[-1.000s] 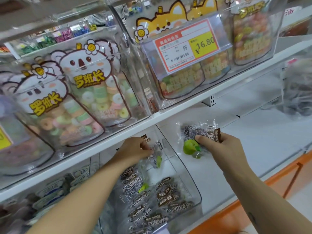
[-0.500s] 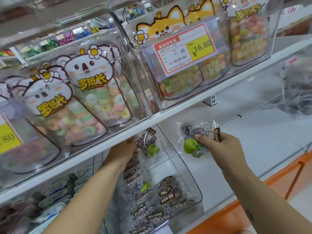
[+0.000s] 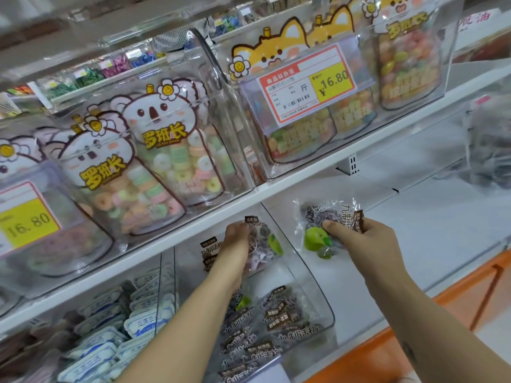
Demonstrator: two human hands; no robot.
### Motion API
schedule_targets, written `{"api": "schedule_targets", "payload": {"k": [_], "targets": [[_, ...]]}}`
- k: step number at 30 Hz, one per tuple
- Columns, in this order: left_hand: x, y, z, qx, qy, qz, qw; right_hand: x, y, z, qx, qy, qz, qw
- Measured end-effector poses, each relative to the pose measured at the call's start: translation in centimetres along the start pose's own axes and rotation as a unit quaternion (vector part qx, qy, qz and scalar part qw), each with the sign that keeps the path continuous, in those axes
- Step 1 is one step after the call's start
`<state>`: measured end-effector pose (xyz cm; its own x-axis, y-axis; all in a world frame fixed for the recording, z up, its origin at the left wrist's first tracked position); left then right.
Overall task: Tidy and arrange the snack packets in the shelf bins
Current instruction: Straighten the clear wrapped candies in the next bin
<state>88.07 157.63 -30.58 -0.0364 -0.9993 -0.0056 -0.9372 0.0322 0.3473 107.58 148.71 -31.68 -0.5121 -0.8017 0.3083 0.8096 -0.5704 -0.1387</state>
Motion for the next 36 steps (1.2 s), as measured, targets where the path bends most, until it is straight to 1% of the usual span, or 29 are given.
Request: {"api": "schedule_targets", "payload": {"k": [1, 2, 4, 5, 7, 9, 12, 16, 18, 20, 24, 26, 28, 29, 32, 34, 36], "targets": [[-0.3, -0.2, -0.3, -0.017, -0.014, 0.021, 1.000, 0.0, -0.1, 0.0, 0.000, -0.001, 0.001, 1.000], [-0.6, -0.3, -0.6, -0.058, -0.039, 0.051, 0.996, 0.0, -0.2, -0.1, 0.002, -0.002, 0.001, 1.000], [-1.0, -0.3, -1.4, -0.155, -0.083, 0.115, 0.978, 0.0, -0.2, -0.1, 0.006, -0.003, -0.001, 1.000], [-1.0, 0.0, -1.6, -0.183, -0.095, 0.139, 0.969, 0.0, -0.1, -0.1, 0.007, -0.004, -0.002, 1.000], [-1.3, 0.9, -1.7, -0.215, -0.107, 0.158, 0.958, -0.1, 0.0, 0.0, 0.010, -0.003, -0.004, 1.000], [-1.6, 2.2, -1.4, -0.255, -0.125, 0.143, 0.948, -0.2, 0.2, 0.0, 0.009, -0.001, -0.005, 1.000], [-2.2, 3.4, -0.4, -0.276, -0.154, 0.116, 0.942, -0.3, 0.2, -0.1, 0.007, -0.002, -0.005, 1.000], [-3.4, 3.5, 1.1, -0.310, -0.158, 0.148, 0.926, -0.2, 0.0, -0.1, 0.012, -0.001, -0.002, 1.000], [-4.3, 3.4, 1.5, -0.362, -0.159, 0.159, 0.905, -0.2, 0.0, -0.1, 0.012, -0.001, -0.001, 1.000], [-5.2, 3.2, 1.7, -0.423, -0.169, 0.155, 0.877, -0.2, 0.0, -0.1, 0.010, -0.004, -0.001, 1.000], [-5.8, 1.7, 1.7, -0.467, -0.159, 0.178, 0.852, -0.4, 0.0, -0.3, 0.012, -0.005, -0.001, 1.000], [-5.7, 0.9, 1.3, -0.525, -0.189, 0.148, 0.816, -0.5, 0.0, -0.4, 0.015, -0.003, -0.002, 1.000], [-5.6, 0.6, 0.9, -0.580, -0.226, 0.087, 0.778, -0.5, 0.0, -0.3, 0.019, 0.008, -0.001, 1.000], [-5.6, 0.6, 0.9, -0.589, -0.233, 0.061, 0.771, -0.5, 0.0, -0.2, 0.020, 0.018, 0.001, 1.000], [-5.8, 0.6, 1.1, -0.576, -0.236, 0.018, 0.782, -0.2, 0.0, 0.1, 0.042, 0.064, -0.007, 0.997], [-5.6, 0.6, 0.8, -0.559, -0.233, 0.017, 0.796, 0.4, 0.0, 0.5, 0.076, 0.109, -0.026, 0.991], [-4.8, 1.0, 0.2, -0.541, -0.220, 0.030, 0.811, 1.5, -0.1, 1.2, 0.106, 0.182, -0.047, 0.977]]}}
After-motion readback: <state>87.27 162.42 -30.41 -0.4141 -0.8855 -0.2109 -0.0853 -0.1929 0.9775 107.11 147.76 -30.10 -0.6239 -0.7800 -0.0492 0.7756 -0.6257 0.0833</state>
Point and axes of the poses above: each hand's wrist, its own x-axis away from the middle knuckle, its own y-axis out of the back of the hand, z = x × y, the point moved 4 cm from there along -x, towards the middle knuckle, and after that the axes turned 15 degrees about -y, right-handed, at the moved point
